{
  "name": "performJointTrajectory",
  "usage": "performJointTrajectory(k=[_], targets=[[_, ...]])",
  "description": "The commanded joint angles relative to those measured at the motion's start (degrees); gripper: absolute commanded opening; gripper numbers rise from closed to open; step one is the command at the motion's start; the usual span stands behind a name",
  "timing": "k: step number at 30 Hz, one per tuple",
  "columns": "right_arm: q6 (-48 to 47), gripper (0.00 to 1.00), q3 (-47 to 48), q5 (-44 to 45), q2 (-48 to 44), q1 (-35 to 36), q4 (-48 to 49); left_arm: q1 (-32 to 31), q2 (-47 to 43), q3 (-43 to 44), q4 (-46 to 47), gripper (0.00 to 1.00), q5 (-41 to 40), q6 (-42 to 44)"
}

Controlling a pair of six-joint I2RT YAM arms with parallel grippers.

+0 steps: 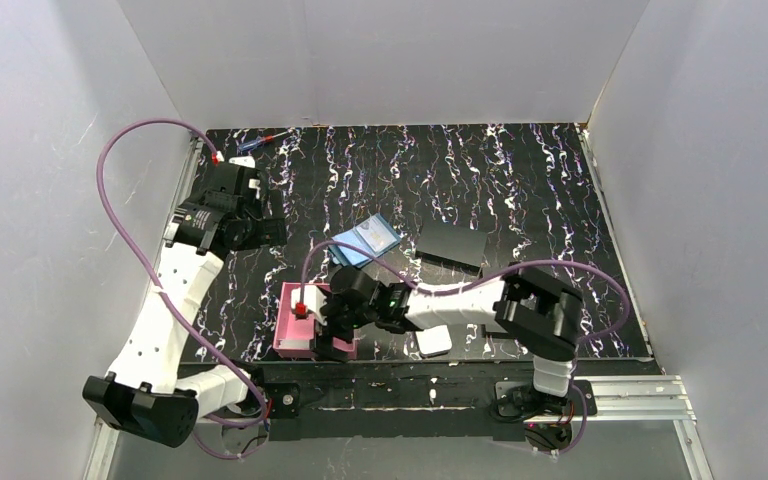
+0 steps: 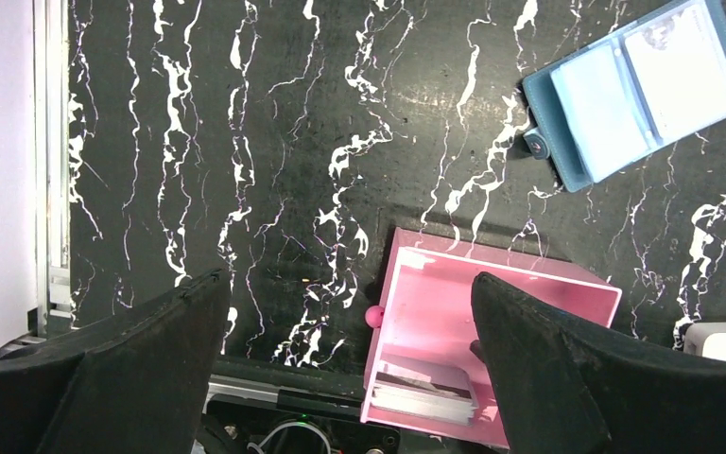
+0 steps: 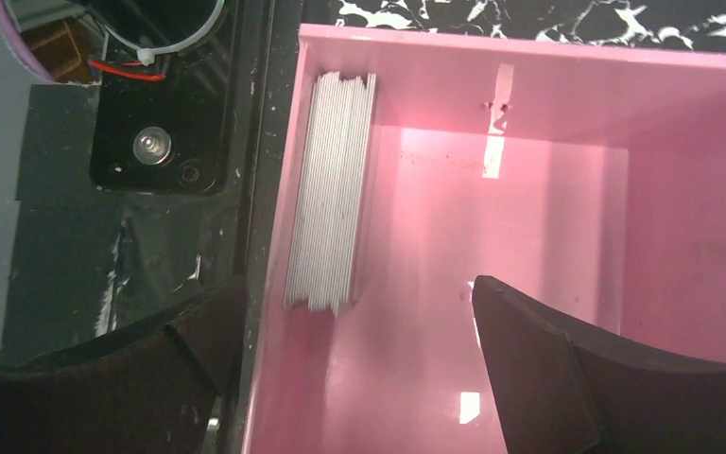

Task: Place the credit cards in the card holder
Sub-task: Pick up the credit card from the storage box.

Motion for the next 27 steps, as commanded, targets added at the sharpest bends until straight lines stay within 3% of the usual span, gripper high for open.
performJointTrajectory(k=[1,14,27], targets=[[-3.5,0.98,6.0,2.1,2.7,0.9,2.9,1.0,1.2,-0.9,-1.0,0.98,-1.6,-0.2],[2.6,0.95,12.1,-2.7,8.7,1.4,-0.7,1.1,-1.1,-4.3,1.5,0.98,2.6,-0.3],[6.8,0.85,12.0,-5.0,10.5,2.1,-0.2,1.2,-1.3,-4.6,1.5,0.98,-2.3,0.1]])
